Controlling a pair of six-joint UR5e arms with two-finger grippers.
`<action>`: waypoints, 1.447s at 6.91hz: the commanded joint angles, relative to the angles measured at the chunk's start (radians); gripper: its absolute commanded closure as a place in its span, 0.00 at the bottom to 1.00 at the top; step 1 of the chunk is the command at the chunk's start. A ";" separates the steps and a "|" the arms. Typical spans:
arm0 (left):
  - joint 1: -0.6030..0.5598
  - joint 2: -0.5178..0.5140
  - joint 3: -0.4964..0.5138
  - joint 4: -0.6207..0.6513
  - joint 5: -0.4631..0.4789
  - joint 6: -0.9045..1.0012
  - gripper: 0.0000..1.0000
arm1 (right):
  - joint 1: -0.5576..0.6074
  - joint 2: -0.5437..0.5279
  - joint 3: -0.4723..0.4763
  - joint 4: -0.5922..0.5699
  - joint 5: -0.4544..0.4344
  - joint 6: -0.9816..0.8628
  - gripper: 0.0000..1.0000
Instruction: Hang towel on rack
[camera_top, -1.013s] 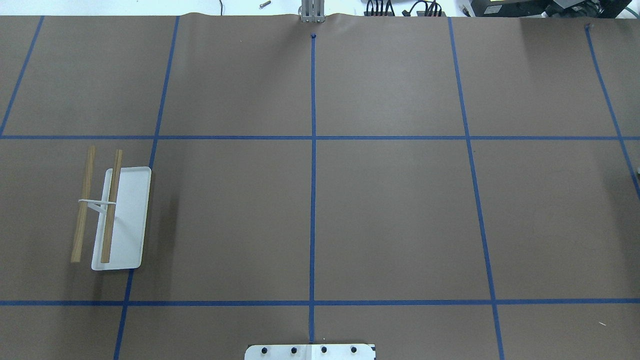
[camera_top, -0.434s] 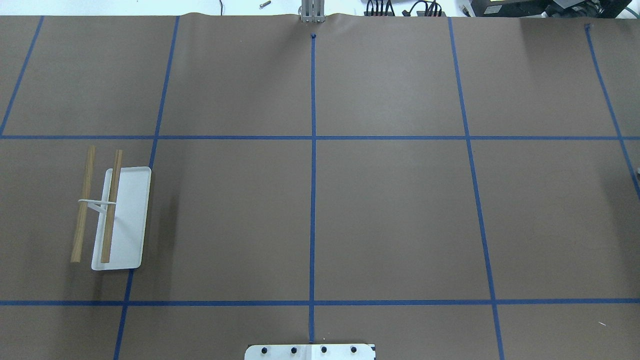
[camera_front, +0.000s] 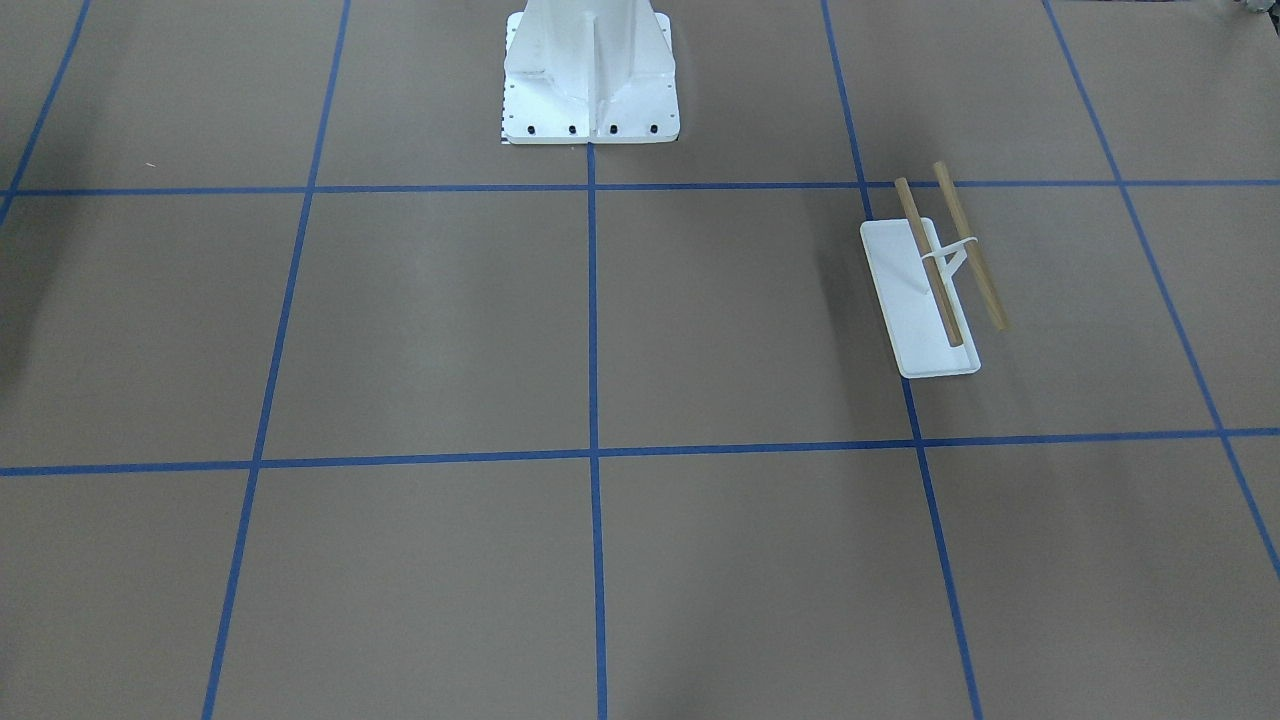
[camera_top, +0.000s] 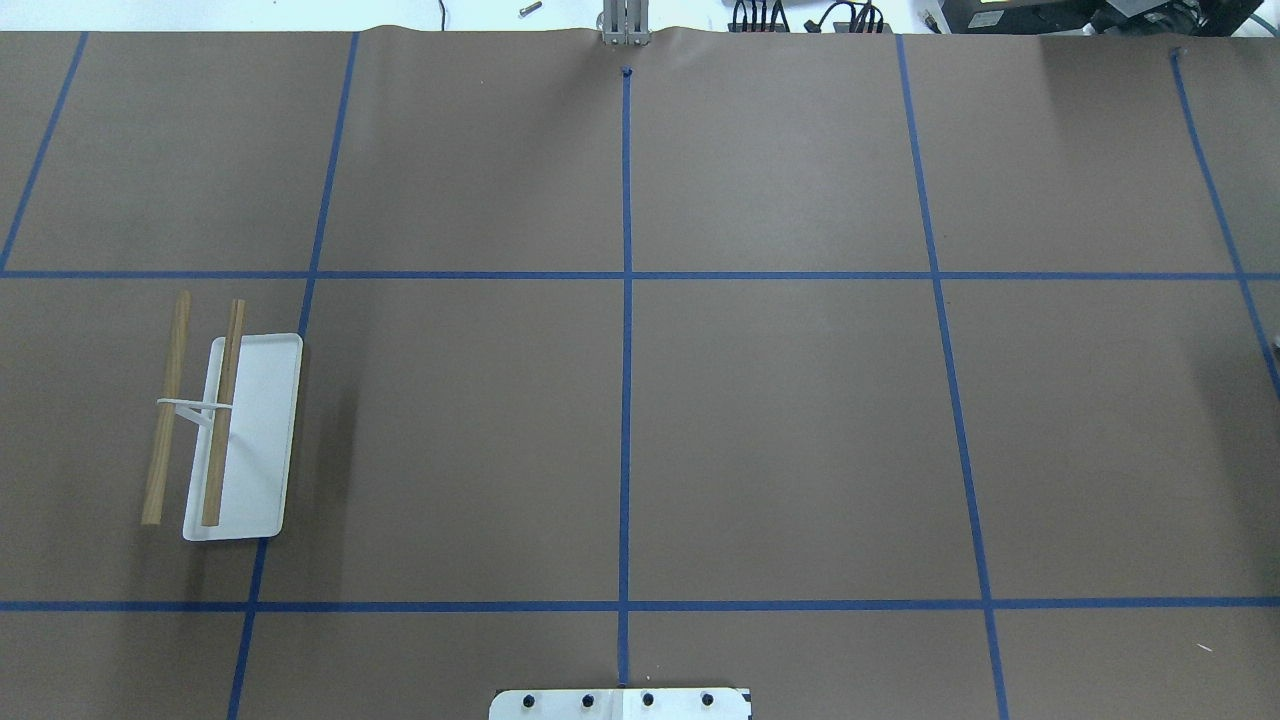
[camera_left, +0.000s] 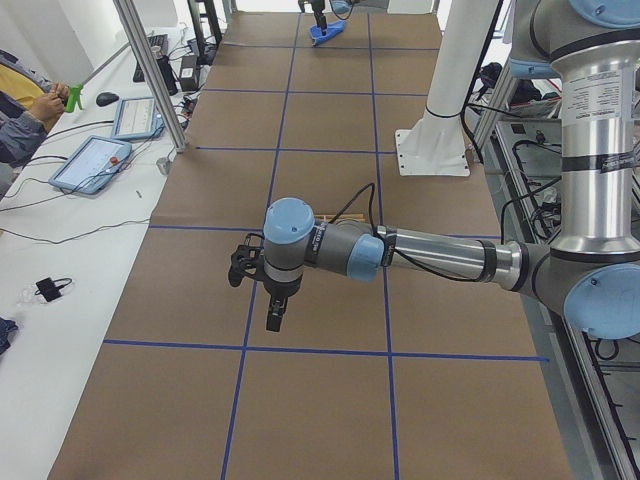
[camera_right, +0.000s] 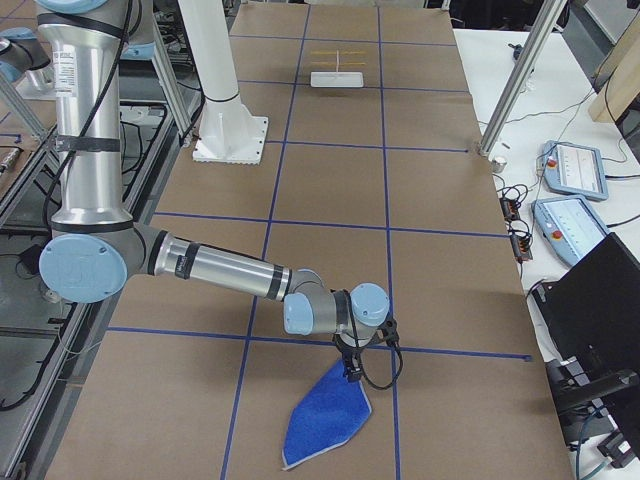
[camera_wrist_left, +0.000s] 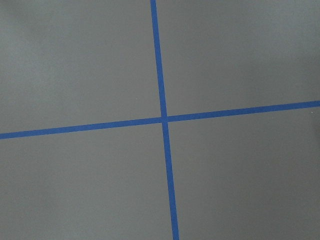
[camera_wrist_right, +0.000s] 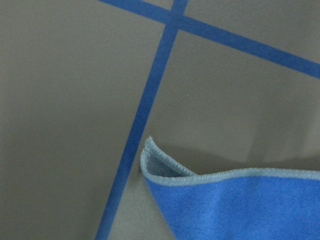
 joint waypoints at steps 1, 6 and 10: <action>0.000 0.000 0.000 0.000 0.000 0.000 0.02 | -0.034 0.039 -0.058 0.003 -0.005 -0.004 0.08; 0.000 0.000 0.005 0.000 0.000 0.002 0.02 | -0.064 0.049 -0.080 0.003 -0.028 -0.050 0.26; 0.000 0.000 0.005 0.000 0.000 0.002 0.02 | -0.064 0.058 -0.098 0.003 -0.028 -0.076 0.88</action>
